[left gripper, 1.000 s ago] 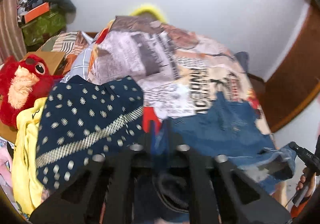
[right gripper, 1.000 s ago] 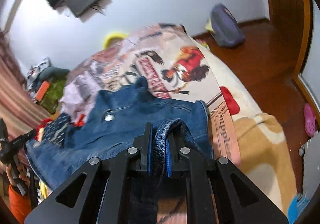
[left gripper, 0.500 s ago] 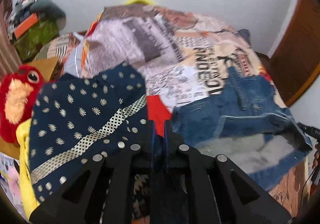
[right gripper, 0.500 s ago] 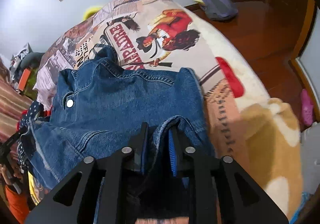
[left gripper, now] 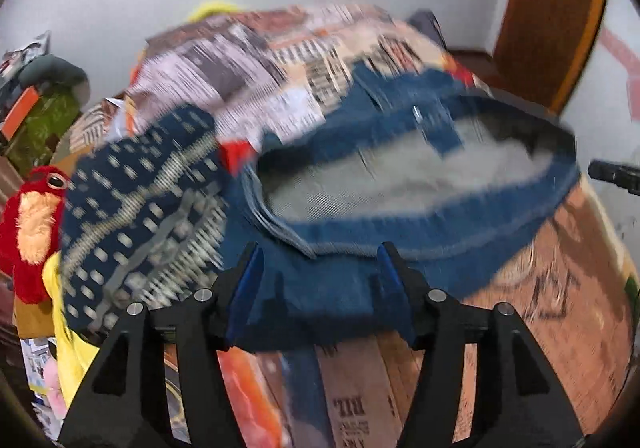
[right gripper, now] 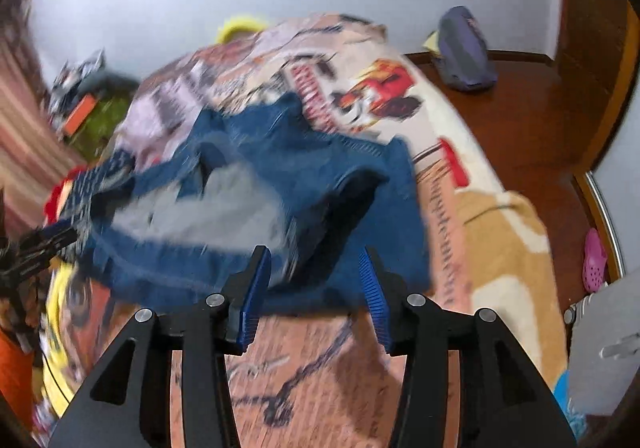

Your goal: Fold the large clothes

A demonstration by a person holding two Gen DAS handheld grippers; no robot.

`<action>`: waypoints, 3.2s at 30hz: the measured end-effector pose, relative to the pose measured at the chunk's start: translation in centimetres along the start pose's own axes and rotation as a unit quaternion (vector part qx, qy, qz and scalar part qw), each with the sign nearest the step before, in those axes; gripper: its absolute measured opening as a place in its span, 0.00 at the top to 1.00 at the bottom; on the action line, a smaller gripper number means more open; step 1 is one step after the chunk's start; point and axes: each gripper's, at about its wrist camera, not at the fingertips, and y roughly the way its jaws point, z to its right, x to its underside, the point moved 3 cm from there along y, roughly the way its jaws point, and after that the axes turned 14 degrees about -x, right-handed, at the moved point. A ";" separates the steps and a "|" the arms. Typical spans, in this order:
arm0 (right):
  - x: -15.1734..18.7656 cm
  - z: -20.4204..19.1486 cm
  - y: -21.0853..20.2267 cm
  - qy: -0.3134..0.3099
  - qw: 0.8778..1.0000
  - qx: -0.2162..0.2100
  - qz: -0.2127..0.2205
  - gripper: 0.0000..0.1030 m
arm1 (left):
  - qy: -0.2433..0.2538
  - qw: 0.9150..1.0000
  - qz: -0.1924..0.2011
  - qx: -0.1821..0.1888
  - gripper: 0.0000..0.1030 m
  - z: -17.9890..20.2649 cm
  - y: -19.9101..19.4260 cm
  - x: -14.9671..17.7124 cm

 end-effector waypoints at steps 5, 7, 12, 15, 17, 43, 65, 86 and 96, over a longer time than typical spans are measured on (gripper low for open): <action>1.9 -1.8 4.1 -0.032 0.998 -0.001 -0.053 0.59 | 0.036 0.999 -0.036 0.006 0.43 3.0 3.1 1.2; 1.9 -2.1 5.9 -0.029 0.997 -0.007 -0.074 0.59 | 0.042 0.998 -0.040 0.013 0.43 3.8 4.2 0.7; -0.4 -2.7 7.9 -0.046 0.996 -0.011 -0.071 0.59 | 0.030 0.999 -0.036 0.025 0.43 3.7 6.9 -3.9; -3.9 -2.2 8.6 -0.050 0.997 -0.010 -0.051 0.59 | 0.013 1.000 -0.026 0.013 0.43 2.9 8.8 -8.0; -7.0 -1.1 8.5 -0.040 0.999 0.011 -0.014 0.59 | -0.003 1.000 -0.027 0.004 0.43 2.2 10.0 -10.9; -3.6 -7.1 13.2 -0.121 0.990 0.018 -0.064 0.44 | 0.033 0.999 0.001 0.012 0.35 5.6 6.8 -3.8; 1.1 2.7 2.4 -0.030 0.988 0.153 -0.021 0.27 | -0.164 0.985 -0.035 -0.031 0.14 -6.3 3.4 6.3; 1.5 -0.6 -0.8 -0.041 0.991 0.128 0.019 0.27 | -0.297 0.928 -0.106 0.197 0.14 -2.9 5.6 8.3; 1.4 -0.3 3.5 -0.032 0.994 0.106 -0.012 0.27 | -0.329 0.912 -0.110 0.217 0.13 -2.0 9.5 6.2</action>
